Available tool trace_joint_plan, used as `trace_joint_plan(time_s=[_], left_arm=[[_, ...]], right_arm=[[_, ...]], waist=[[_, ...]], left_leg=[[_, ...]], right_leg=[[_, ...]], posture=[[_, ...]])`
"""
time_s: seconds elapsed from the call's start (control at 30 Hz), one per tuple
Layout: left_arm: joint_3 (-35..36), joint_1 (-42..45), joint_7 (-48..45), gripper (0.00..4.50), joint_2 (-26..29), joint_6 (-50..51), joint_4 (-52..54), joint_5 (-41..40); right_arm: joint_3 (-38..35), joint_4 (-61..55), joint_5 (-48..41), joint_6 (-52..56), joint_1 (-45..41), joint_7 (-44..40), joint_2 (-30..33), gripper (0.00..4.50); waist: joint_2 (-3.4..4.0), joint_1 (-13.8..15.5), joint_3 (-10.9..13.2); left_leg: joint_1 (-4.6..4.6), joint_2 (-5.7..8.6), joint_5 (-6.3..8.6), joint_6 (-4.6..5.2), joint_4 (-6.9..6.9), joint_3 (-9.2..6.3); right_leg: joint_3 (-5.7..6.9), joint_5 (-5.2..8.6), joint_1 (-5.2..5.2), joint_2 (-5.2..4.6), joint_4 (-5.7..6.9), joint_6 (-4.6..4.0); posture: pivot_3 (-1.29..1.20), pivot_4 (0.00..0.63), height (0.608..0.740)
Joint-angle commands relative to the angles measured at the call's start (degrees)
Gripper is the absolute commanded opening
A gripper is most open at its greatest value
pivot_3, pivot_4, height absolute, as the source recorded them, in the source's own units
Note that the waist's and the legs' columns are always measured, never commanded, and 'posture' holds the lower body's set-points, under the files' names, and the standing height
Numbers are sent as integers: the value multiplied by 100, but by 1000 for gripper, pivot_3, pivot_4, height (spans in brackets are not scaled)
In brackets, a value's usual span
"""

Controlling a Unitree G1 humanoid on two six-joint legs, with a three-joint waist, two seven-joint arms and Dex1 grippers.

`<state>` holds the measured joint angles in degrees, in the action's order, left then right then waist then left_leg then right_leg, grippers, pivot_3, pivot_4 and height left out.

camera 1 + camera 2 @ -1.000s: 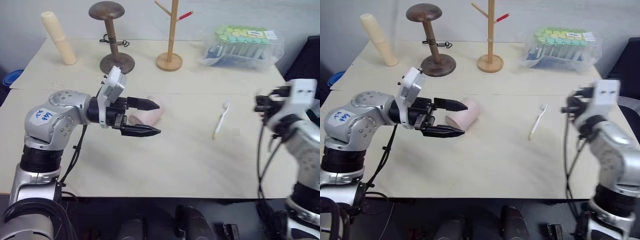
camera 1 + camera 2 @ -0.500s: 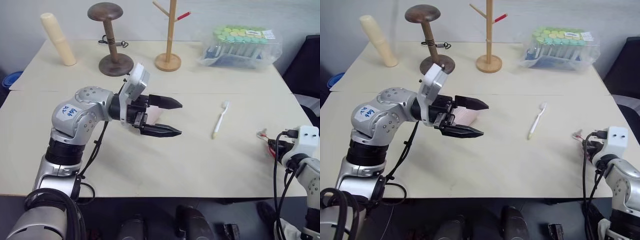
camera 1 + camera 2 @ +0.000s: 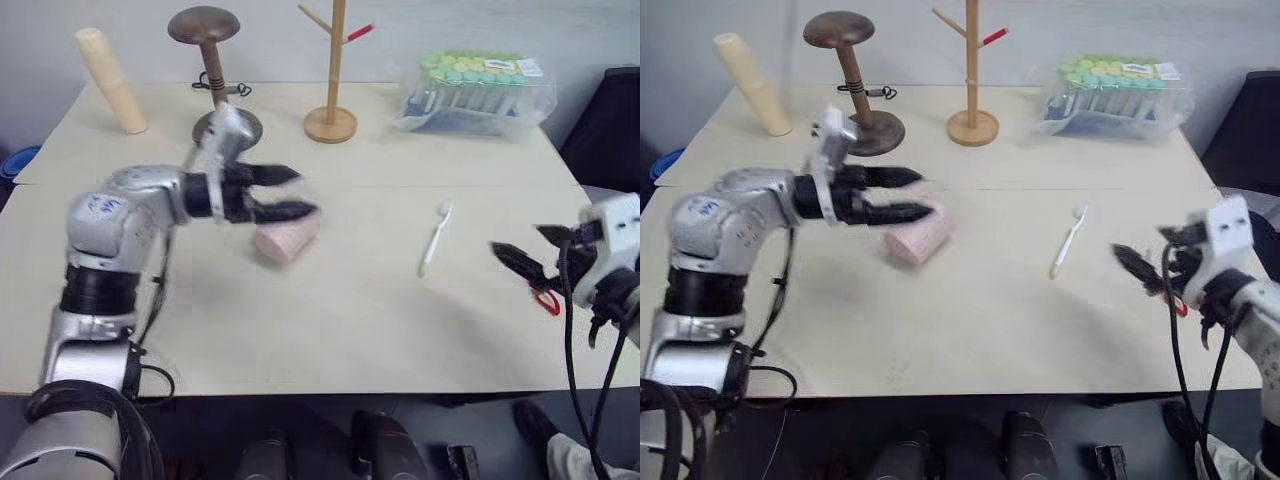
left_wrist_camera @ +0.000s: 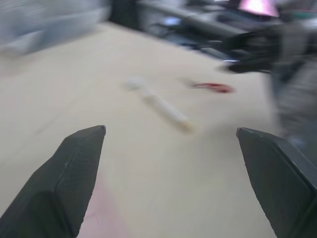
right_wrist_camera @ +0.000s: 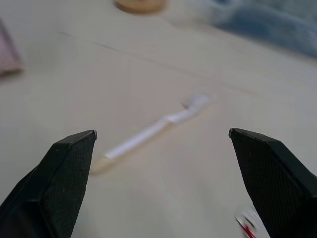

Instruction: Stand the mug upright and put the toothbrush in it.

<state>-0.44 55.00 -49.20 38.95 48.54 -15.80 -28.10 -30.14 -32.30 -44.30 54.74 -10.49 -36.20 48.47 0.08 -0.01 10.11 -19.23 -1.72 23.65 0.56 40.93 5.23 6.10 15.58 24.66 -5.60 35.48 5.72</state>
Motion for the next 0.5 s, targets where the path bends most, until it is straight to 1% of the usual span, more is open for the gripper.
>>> trace_joint_plan(time_s=[0.03, 0.1, 0.23, 0.4, 0.5], left_arm=[[-142, 693, 394, 4500, 101, -7, -1546, 720], [-365, 1092, 386, 4500, 40, -177, -2499, 1117], [-643, 1630, 89, 4500, -426, -914, -3956, 1682], [-876, 2018, -305, 4500, -924, -1265, -4645, 2138], [-845, 2138, -162, 4500, -1226, -1451, -5044, 2332]], right_arm=[[90, -467, -1190, 377, -398, -523, 389, 4455], [269, -501, -1469, 382, -650, -649, 527, 4455], [608, -539, -1647, 295, -1014, -647, 655, 4455], [638, -611, -1961, 335, -1166, -565, 766, 4455], [617, -698, -2103, 289, -1103, -511, 822, 4455]], waist=[[-10, 90, 6], [-13, 151, 7], [-25, 239, 8], [-39, 236, 16], [-42, 193, 18]], left_leg=[[-1, 4, 0, 0, 0, -3], [-11, 11, 1, 2, 5, 1], [-17, 14, 3, 6, 5, 1], [-44, 15, 3, 6, 7, 2], [-49, 14, 3, 6, 7, 2]], right_leg=[[3, 0, -3, -4, 0, 0], [5, -3, 0, -5, -10, 5], [15, -4, -5, -5, -27, 8], [25, -11, 8, -4, -40, 19], [26, -11, 13, -4, -40, 20]], posture=[[0, 150, 740], [0, 150, 740], [0, 150, 740], [0, 150, 740], [0, 150, 740]])
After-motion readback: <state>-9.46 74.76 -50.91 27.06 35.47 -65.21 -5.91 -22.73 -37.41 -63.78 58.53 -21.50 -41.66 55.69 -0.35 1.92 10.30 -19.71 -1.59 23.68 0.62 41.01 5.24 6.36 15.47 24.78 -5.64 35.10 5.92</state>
